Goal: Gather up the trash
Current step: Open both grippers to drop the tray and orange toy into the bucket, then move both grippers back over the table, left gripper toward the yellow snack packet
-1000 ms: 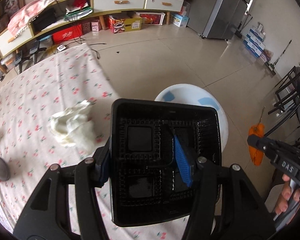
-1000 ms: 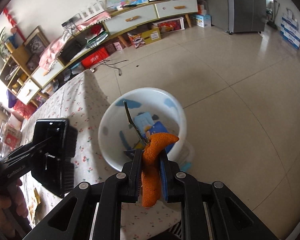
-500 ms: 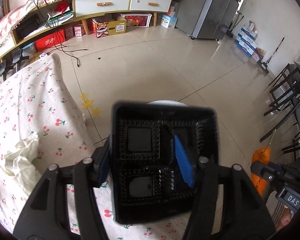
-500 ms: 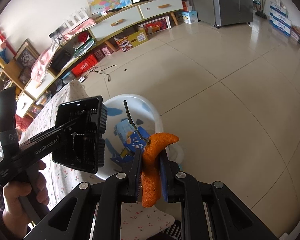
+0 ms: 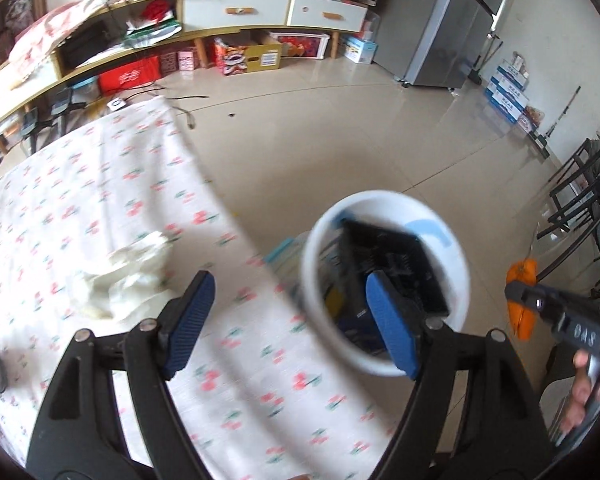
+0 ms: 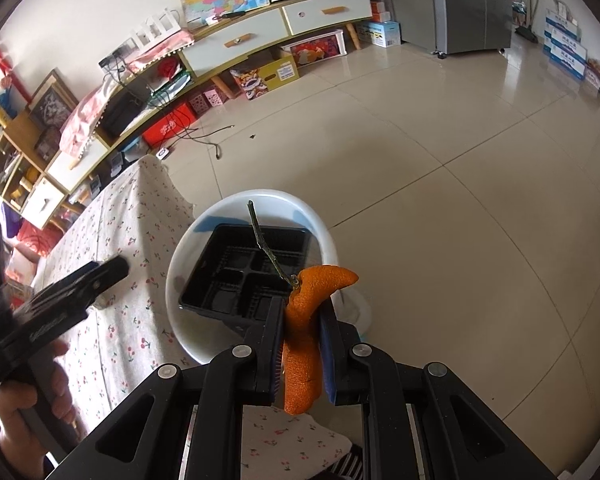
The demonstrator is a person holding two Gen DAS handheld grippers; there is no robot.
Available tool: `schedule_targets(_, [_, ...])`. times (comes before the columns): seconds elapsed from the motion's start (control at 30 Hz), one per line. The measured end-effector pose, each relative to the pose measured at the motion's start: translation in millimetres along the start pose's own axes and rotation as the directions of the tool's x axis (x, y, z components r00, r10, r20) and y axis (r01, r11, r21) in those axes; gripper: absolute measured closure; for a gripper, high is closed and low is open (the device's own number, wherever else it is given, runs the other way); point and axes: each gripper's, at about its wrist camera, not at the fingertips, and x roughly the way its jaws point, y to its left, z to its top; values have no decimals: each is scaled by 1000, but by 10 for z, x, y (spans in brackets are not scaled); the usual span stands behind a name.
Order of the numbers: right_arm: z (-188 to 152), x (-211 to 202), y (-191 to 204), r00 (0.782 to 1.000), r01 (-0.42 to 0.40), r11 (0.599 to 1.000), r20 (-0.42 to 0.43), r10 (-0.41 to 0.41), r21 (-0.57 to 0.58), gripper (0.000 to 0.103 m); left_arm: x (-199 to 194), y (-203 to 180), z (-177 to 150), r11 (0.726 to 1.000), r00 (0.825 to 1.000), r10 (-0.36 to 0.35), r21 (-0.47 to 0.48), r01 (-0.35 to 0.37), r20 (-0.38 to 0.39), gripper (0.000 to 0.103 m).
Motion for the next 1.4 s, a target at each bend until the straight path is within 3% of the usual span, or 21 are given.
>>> schedule_targets(0.43, [146,329,490,999,21,999,-38,-22,-49,83,-539,745,-375,997,999,40,-72,-40,6,24])
schedule_targets(0.5, [174,351,503,999,21,999,-43,-23,-35,75,-616,830,-397,996,999,40,-77,-39,11,21])
schedule_targets(0.57, [181,353,511,999,23,1000,-42,-24,-18,55,-694,902,-429,996,999,46,-81,-44,17,20])
schedule_targets(0.6, [184,343,515,999,21,1000,-37,-22,-10,53,-728,941,-443,995,999,48,-83,-47,17,20])
schedule_targets(1.17, [65,145,946,1000,-3,996,-23,1,-88,37,-1176,1768,-897,975,992,128,-179,-129,-18,19])
schedule_targets(1.4, [-53,127,1228,999,-31,990,-29,27,-139,31,-1257,2023,-1121,968,991,128,-210,-135,-50,19])
